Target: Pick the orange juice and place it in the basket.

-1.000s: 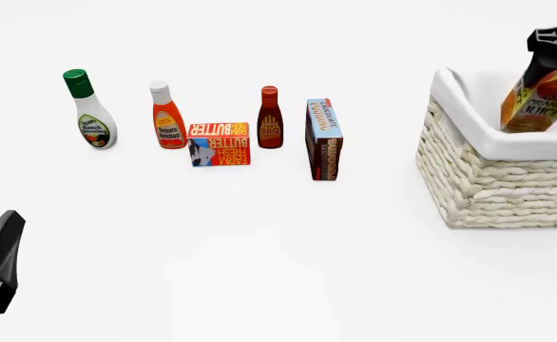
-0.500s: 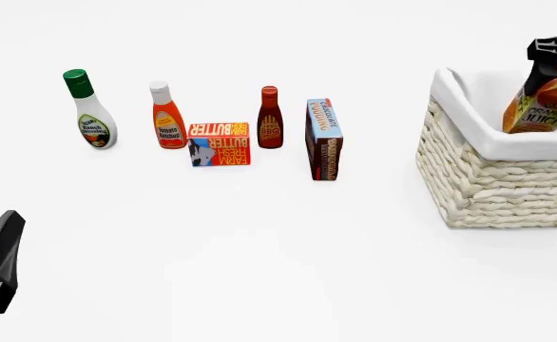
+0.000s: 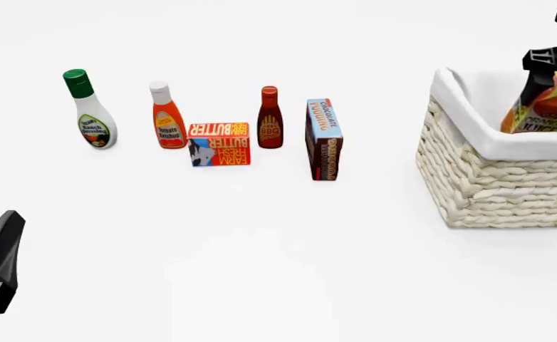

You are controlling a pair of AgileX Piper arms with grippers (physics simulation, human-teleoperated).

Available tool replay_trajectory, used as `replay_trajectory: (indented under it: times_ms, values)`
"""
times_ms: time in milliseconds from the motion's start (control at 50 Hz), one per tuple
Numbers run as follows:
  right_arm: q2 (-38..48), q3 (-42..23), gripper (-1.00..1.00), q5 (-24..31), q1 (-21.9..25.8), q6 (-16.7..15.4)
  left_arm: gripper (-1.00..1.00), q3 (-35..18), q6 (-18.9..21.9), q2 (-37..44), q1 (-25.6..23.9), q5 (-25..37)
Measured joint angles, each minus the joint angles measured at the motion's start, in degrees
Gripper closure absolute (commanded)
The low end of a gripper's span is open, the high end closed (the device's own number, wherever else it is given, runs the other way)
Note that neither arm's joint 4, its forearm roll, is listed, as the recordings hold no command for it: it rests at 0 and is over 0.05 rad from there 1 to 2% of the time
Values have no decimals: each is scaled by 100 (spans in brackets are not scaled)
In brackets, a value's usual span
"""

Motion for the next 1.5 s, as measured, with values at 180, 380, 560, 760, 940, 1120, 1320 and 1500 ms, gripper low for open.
replay_trajectory:
  times_ms: [180, 380, 560, 760, 940, 1120, 1320, 1500]
  values:
    - [54, -12, 100, 0, -59, -60, -100, 0, 0, 0, 0, 0]
    - [129, -40, 100, 0, -71, -74, -100, 0, 0, 0, 0, 0]
    - [214, -79, 100, 0, -30, -45, -100, 0, 0, 0, 0, 0]
    - [298, -93, 100, 0, 4, -16, -100, 0, 0, 0, 0, 0]
    - [328, -84, -100, 0, -12, 24, -100, 0, 0, 0, 0, 0]
    - [312, -108, -100, 0, -49, 92, -100, 0, 0, 0, 0, 0]
    - [285, -102, -100, 0, -89, 116, -100, 0, 0, 0, 0, 0]
    - [277, -99, -100, 0, -90, 119, -100, 0, 0, 0, 0, 0]
